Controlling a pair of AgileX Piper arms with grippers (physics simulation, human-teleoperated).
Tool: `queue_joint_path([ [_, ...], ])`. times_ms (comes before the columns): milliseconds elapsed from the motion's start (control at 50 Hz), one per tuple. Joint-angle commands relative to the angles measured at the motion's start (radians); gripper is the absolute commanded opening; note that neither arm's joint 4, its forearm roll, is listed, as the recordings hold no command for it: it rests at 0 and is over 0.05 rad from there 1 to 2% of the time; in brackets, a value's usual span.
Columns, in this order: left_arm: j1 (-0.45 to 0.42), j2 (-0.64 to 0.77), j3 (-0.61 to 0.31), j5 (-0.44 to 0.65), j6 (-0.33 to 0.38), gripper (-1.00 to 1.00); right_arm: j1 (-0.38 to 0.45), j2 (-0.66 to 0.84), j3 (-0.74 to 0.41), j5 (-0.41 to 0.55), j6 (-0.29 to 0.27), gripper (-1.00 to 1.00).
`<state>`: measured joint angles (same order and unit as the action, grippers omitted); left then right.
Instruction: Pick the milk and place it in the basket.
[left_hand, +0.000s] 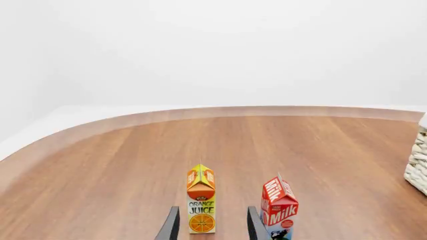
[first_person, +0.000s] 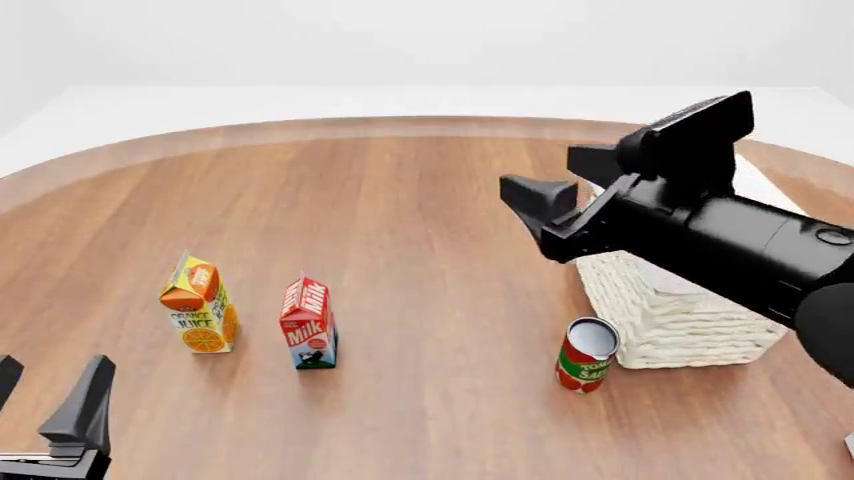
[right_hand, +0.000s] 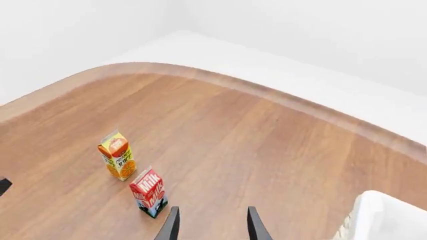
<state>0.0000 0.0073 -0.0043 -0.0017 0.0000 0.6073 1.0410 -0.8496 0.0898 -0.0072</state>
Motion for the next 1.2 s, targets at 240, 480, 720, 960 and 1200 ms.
queue_joint_path([
  [240,0.0,0.0,0.0,0.0,0.0,1.0,0.073,0.159,-0.183,0.078,0.196,1.0],
  [480,0.0,0.0,0.0,0.0,0.0,1.0,0.083,0.208,-0.221,0.062,0.307,1.0],
  [720,0.0,0.0,0.0,0.0,0.0,1.0,0.075,0.266,-0.227,0.025,0.38,1.0],
  [960,0.0,0.0,0.0,0.0,0.0,1.0,0.063,0.335,-0.222,-0.037,0.469,1.0],
  [1200,0.0,0.0,0.0,0.0,0.0,1.0,0.085,0.434,-0.222,-0.107,0.538,1.0],
])
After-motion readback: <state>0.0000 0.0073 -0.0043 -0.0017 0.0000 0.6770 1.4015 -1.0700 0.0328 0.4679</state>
